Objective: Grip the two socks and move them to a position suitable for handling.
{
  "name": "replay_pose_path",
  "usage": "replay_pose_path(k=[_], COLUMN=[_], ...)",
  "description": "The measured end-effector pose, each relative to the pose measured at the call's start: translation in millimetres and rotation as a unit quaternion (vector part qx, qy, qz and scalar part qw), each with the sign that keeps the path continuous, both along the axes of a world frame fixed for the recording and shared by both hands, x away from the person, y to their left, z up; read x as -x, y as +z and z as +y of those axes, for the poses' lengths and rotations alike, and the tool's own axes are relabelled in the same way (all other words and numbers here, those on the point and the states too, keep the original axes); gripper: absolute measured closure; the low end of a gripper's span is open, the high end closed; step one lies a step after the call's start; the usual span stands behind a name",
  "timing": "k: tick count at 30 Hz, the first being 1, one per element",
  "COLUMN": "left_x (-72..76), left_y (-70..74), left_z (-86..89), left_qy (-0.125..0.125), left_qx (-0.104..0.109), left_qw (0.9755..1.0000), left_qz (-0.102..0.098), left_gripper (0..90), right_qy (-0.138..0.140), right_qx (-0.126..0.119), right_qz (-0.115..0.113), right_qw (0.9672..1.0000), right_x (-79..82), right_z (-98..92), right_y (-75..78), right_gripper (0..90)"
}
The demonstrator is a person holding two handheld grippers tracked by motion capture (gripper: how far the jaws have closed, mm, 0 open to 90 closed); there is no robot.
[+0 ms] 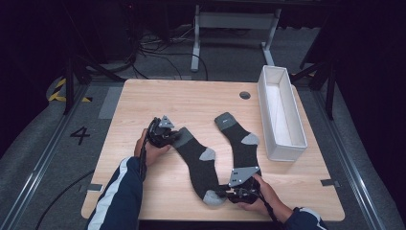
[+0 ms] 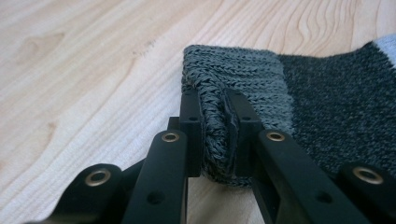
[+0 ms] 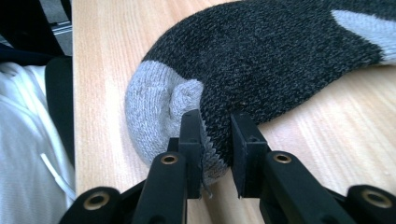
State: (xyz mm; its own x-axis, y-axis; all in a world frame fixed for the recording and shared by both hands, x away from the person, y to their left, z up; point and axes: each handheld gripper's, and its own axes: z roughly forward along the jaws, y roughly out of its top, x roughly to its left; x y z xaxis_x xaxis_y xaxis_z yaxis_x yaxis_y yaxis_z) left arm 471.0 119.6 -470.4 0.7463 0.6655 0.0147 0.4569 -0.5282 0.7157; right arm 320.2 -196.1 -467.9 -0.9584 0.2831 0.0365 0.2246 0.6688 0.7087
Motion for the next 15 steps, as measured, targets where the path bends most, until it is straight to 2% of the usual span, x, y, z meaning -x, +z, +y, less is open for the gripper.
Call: replay_pose_path(k=[4, 7, 8, 13, 14, 15], left_x=[0.6, -0.1, 0.3, 0.4, 0.0, -0.2], left_y=[6.8, 10.6, 13.1, 20.6, 23.2, 25.2], left_z=[0.0, 1.8, 2.1, 0.9, 0.2, -0.9], left_qy=[0.002, 0.0, 0.001, 0.0, -0.004, -0.003], left_qx=[0.016, 0.019, 0.03, 0.04, 0.039, 0.041], left_qw=[0.9998, 0.9996, 0.9994, 0.9987, 0.9984, 0.9982], left_qz=[-0.011, -0.019, -0.02, -0.032, -0.042, -0.044], left_gripper=[79.6, 79.7, 79.7, 79.8, 79.8, 79.8], right_qy=[-0.004, -0.008, -0.011, -0.017, -0.019, -0.022], right_qx=[-0.002, -0.001, -0.001, -0.001, -0.001, -0.001], right_qz=[-0.005, -0.012, -0.017, -0.024, -0.025, -0.03], right_qw=[1.0, 0.9999, 0.9998, 0.9996, 0.9995, 0.9993], right_x=[-1.3, -2.0, -2.6, -3.8, -4.1, -4.5], right_z=[-2.8, -4.4, -5.9, -9.5, -10.7, -12.1], right_y=[2.8, 4.7, 7.0, 10.5, 11.8, 13.5], right_gripper=[77.0, 77.1, 77.2, 77.3, 77.4, 77.4])
